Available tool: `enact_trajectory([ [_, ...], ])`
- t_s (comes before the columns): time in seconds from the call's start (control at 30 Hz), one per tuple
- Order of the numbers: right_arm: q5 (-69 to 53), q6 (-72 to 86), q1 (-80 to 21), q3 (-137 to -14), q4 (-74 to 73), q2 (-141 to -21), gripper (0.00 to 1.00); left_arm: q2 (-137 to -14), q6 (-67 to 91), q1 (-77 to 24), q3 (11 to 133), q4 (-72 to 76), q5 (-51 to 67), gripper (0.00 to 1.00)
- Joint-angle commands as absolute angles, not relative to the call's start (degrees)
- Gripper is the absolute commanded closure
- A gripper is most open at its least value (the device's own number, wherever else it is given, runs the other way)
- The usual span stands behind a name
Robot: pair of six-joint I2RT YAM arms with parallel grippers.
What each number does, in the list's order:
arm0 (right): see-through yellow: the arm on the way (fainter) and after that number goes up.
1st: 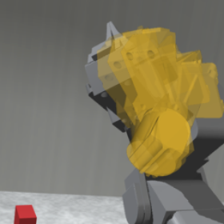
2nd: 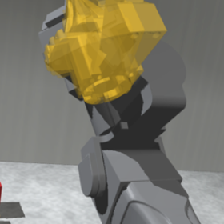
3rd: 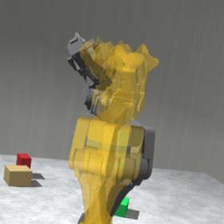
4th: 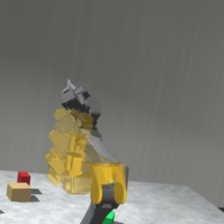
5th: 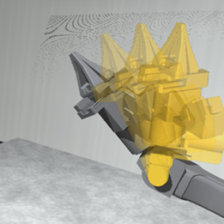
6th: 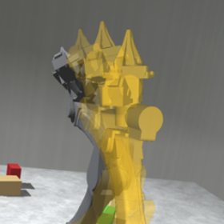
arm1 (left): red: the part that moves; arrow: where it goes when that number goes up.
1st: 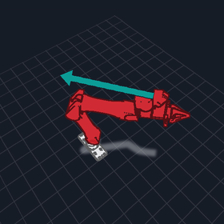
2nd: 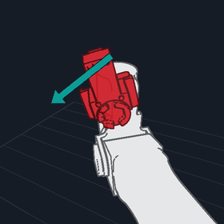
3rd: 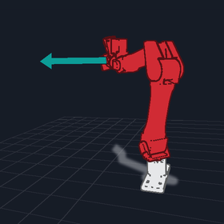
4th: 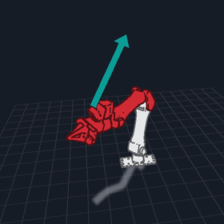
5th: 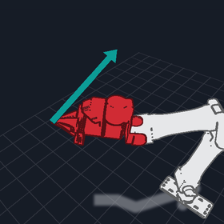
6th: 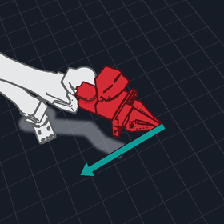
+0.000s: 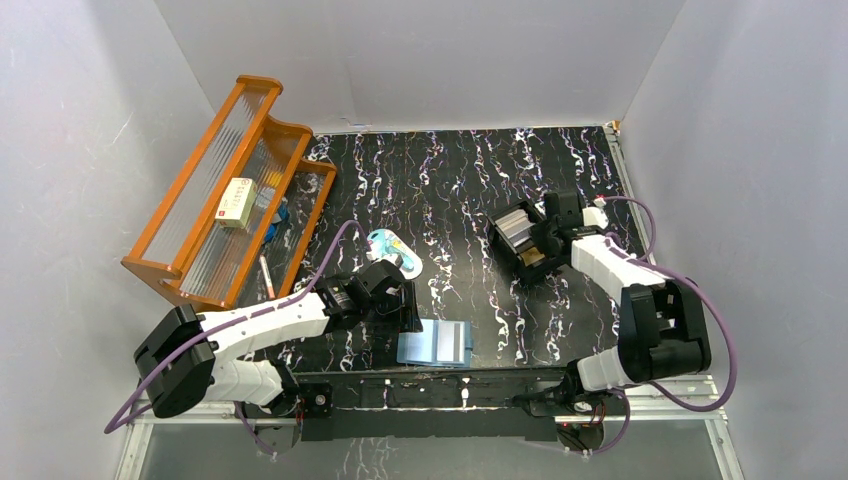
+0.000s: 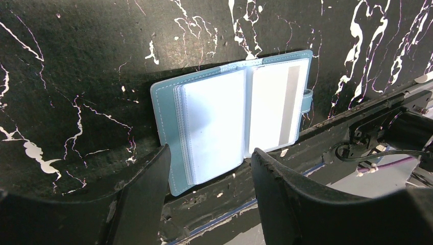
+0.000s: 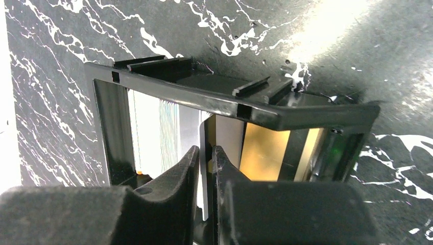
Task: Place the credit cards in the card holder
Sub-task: Pick up the credit card from the storage box.
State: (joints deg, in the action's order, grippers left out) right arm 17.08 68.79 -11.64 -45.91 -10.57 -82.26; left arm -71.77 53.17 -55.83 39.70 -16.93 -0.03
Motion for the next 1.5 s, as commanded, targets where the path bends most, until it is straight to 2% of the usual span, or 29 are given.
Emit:
enact_trajectory([
  [0.0, 19.0, 69.3, -11.7, -46.2, -13.3, -78.5, 0.88, -69.8, 53.4, -55.7, 38.8, -17.6, -0.5, 0.42],
  [0.1, 19.6, 68.9, -11.7, -47.2, -15.5, -77.0, 0.9, -69.5, 53.3, -55.6, 39.0, -17.6, -0.6, 0.42],
  [0.27, 18.7, 68.2, -11.7, -47.9, -18.5, -73.5, 1.0, -69.5, 53.2, -55.7, 39.5, -18.2, -0.6, 0.42],
  [0.43, 17.4, 65.8, -11.7, -48.3, -20.8, -69.6, 1.0, -69.4, 53.3, -55.6, 40.4, -20.1, -1.8, 0.42],
  [0.7, 12.7, 53.6, -11.7, -44.0, -15.5, -57.4, 1.0, -68.7, 53.0, -55.5, 42.0, -24.6, -5.1, 0.44],
  [0.9, -3.3, 43.1, -11.7, -41.5, -10.3, -51.5, 1.0, -68.6, 53.0, -54.1, 41.2, -24.4, -3.6, 0.46],
  [1.1, -19.2, 42.2, -12.1, -35.9, -4.4, -47.8, 1.0, -66.1, 53.5, -50.3, 38.1, -21.9, 0.9, 0.49],
  [1.3, -25.3, 44.1, -14.8, -29.1, -1.0, -43.3, 1.0, -63.9, 53.8, -47.6, 34.9, -19.0, 5.1, 0.51],
  [1.47, -25.2, 46.6, -21.0, -24.5, 0.8, -42.3, 1.0, -64.5, 53.2, -47.1, 32.6, -14.8, 7.4, 0.51],
])
